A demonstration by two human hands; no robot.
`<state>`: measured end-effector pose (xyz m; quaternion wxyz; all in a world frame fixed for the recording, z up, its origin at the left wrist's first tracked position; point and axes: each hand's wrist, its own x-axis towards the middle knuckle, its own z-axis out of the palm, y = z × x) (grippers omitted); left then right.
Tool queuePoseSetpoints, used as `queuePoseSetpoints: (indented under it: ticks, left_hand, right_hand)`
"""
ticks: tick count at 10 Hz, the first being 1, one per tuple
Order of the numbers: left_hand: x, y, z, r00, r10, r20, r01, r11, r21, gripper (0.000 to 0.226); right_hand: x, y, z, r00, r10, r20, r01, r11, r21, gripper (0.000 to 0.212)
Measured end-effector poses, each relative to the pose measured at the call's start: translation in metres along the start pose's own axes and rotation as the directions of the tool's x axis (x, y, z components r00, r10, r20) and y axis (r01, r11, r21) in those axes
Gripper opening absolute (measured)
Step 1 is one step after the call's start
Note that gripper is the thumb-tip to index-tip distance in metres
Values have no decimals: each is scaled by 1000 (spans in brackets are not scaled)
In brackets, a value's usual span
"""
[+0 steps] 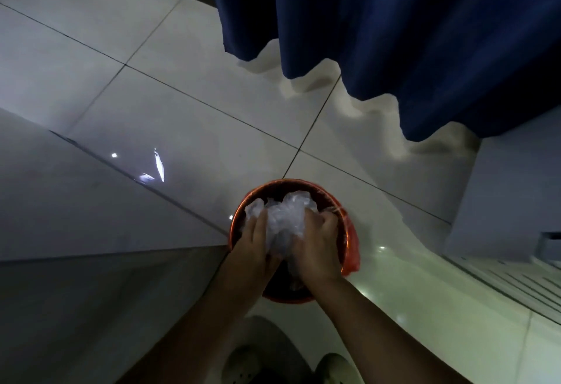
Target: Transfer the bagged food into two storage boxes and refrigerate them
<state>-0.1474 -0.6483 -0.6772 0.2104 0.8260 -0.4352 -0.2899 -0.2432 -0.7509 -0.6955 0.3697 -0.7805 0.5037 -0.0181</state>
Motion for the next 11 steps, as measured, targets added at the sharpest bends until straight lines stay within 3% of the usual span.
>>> queuePoseSetpoints:
  ticks: [1,2,3,4,6,7,8,9,10,11]
  left_hand:
    - [17,-25,17,992,67,109,-87,979,183,80]
    - [27,-34,28,973,111,203,-180,917,357,68]
    - [32,-38,33,935,106,338,-264,846,463,58]
    - [43,-40,40,881,27,473,-292,817,498,59]
    - [77,-50,57,789,-132,601,-280,793,542,57]
    - [81,-52,60,804,-128,581,-290,768,571,56]
    - [73,-47,54,863,-98,496,-269,742,614,56]
    - [56,-28,33,917,-115,383,-158,775,611,59]
    - [37,5,-3,957,-83,278,-106,791,602,56]
    - [12,43,-43,971,-92,222,-64,793,606,47]
  right_hand:
    - [7,15,27,986,-32,163,16,995,97,81]
    - [14,31,40,966,-98,238,85,994,66,84]
    - [17,44,43,917,-172,360,281,919,-278,80]
    - [23,45,44,872,-146,468,396,772,-497,78]
    - [49,33,50,799,37,600,328,810,-486,70]
    - [59,21,35,776,97,623,238,870,-431,62]
    - [50,16,14,826,-33,563,361,798,-482,43]
    - [33,9,-13,866,-110,487,397,744,-538,34]
    - [17,-7,-54,913,-177,367,373,728,-575,30]
    - [-8,-25,-103,926,-149,348,340,730,-593,28]
